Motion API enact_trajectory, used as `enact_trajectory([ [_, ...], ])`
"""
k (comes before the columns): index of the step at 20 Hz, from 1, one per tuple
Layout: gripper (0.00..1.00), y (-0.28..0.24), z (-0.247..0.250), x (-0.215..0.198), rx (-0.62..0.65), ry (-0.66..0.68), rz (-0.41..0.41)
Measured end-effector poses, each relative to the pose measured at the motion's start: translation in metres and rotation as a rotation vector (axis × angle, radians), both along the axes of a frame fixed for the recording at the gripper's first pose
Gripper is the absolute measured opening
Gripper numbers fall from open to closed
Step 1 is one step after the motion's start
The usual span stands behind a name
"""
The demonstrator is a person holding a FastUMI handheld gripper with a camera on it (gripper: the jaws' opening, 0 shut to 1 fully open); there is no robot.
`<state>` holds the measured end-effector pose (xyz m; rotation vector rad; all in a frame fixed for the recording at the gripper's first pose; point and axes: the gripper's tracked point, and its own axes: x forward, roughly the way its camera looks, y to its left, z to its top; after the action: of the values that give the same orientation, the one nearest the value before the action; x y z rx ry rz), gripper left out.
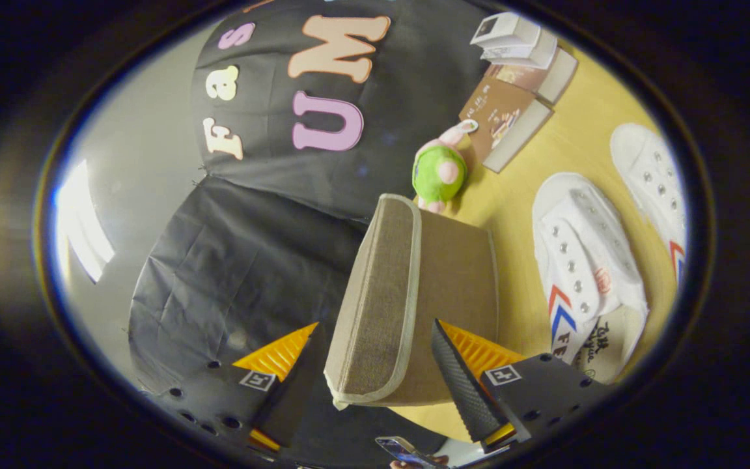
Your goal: Open the storage box then place both shoes into the box .Put the left shoe in first, then the right shoe, with the right side of both shoes facing outward in a uniform manner.
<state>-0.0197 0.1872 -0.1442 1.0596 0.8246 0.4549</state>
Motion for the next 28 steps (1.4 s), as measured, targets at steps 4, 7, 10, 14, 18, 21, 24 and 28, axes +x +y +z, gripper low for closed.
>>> enact_trajectory([
  [4, 0.99, 0.022, -0.004, -0.013, 0.116, 0.084, 0.068],
  [7, 0.97, 0.018, 0.004, -0.011, 0.176, 0.098, 0.062],
  [10, 0.82, 0.014, 0.004, -0.006, 0.241, 0.126, 0.031],
  [14, 0.72, 0.011, 0.007, -0.004, 0.275, 0.124, 0.029],
  [18, 0.72, 0.01, 0.032, -0.003, 0.345, 0.077, 0.026],
  [21, 0.72, 0.001, 0.04, -0.002, 0.335, 0.03, 0.0],
  [24, 0.18, 0.002, 0.03, 0.003, 0.323, 0.051, -0.009],
  [28, 0.16, -0.016, 0.047, -0.006, 0.368, 0.023, 0.006],
])
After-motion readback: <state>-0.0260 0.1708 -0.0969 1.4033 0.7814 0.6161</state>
